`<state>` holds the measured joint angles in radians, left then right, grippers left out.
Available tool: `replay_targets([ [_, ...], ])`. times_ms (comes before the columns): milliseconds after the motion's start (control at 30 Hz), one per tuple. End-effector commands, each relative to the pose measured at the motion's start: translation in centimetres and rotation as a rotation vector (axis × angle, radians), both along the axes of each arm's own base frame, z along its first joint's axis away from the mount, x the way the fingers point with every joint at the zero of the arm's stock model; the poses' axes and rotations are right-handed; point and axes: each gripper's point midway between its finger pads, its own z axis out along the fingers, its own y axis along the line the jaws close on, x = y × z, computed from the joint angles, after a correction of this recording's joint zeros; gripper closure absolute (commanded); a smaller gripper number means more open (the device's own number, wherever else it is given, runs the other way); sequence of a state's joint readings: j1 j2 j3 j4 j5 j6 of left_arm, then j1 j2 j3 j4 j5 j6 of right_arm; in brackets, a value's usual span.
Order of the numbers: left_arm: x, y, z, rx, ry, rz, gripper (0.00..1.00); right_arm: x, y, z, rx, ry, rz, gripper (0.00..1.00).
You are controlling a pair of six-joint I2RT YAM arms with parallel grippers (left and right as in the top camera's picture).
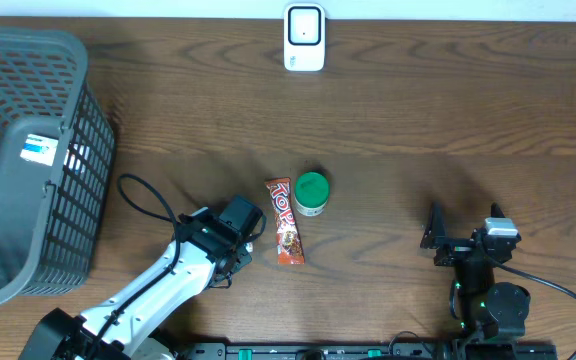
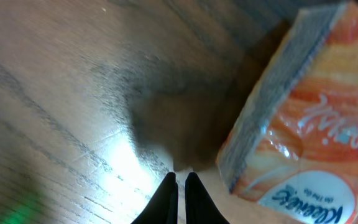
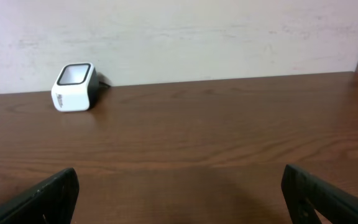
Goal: Scan the item barcode
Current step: 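Lower the Kleenex pack onto the table left of the TOP bar, release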
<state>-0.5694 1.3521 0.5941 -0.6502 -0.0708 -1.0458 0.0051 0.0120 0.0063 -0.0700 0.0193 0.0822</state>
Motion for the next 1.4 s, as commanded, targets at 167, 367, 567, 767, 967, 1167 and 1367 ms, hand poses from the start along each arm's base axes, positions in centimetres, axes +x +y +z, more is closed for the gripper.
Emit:
replay_targets([
  [167,-1.7,-2.4,-0.1,-0.113,0.08,-0.052,0.93,0.0,0.1,0.0,-0.013,-0.001,0.005,0.01],
  [367,-2.5,-6.2,1.1,-0.3,0.101,-0.12,0.93,0.0,0.1,0.0,-0.013,-0.002,0.005,0.01],
  [567,1.0,-9.1,2.3,-0.407,-0.056,-0.198,0.92,0.0,0.1,0.0,-0.013,-0.002,0.005,0.01],
  [767,2.3,-9.5,2.2,-0.405,-0.107,-0.196,0.92,0.0,0.1,0.0,-0.013,-0.001,0.005,0.01],
  [967,3.2,-8.6,1.0,-0.337,-0.124,-0.175,0.92,0.0,0.1,0.0,-0.013,-0.002,0.005,0.01],
  [1167,3.6,-7.2,-0.3,-0.267,-0.116,-0.141,0.92,0.0,0.1,0.0,-0.013,-0.002,0.005,0.01],
  [1367,3.1,-5.5,-0.7,-0.235,-0.066,-0.081,0.93,0.0,0.1,0.0,-0.013,-0.002,0.005,0.01],
])
